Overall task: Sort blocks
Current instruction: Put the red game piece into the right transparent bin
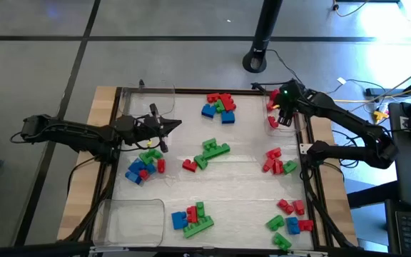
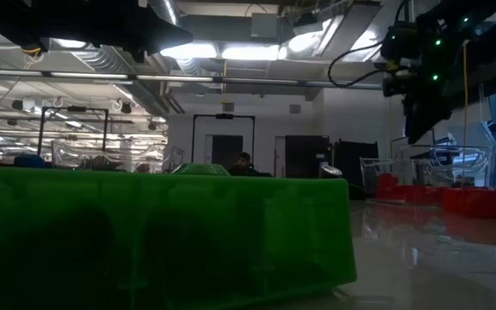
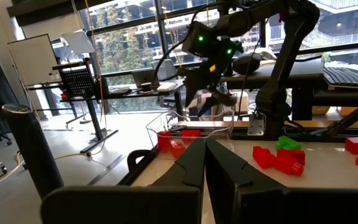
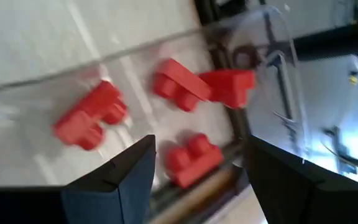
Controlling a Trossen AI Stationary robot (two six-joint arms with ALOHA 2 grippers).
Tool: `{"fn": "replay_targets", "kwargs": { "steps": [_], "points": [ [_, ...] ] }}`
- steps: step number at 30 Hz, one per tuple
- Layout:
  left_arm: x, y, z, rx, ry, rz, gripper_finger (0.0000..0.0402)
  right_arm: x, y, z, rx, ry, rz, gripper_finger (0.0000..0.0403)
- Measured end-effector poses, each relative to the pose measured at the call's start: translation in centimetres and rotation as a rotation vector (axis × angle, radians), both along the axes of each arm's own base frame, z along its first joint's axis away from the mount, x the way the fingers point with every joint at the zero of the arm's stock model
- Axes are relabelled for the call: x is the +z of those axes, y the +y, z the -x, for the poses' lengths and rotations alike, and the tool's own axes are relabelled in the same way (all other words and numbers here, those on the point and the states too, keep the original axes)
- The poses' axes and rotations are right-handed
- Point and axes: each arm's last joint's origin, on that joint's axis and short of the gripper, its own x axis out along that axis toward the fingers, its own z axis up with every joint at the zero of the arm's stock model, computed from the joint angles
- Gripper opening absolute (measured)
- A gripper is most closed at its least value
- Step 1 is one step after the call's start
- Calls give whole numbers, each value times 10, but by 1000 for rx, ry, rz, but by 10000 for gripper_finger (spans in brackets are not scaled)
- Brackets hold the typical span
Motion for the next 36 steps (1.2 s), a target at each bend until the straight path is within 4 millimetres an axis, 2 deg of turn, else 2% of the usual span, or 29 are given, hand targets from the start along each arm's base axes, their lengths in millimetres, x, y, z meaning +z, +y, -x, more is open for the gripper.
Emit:
{"fn": "replay_targets", "kwargs": {
  "steps": [6,15,28,36],
  "points": [
    [0,0,0,0,4,1,4,6,16,2,118,-126,-106,238],
    [0,0,0,0,3,2,4,9,54,-19,335,-129,-152,238],
    [0,0,0,0,3,2,4,4,114,-36,474,-122,-310,238],
    [0,0,0,-1,2,6,4,-17,136,-40,514,-37,-357,238]
  ]
}}
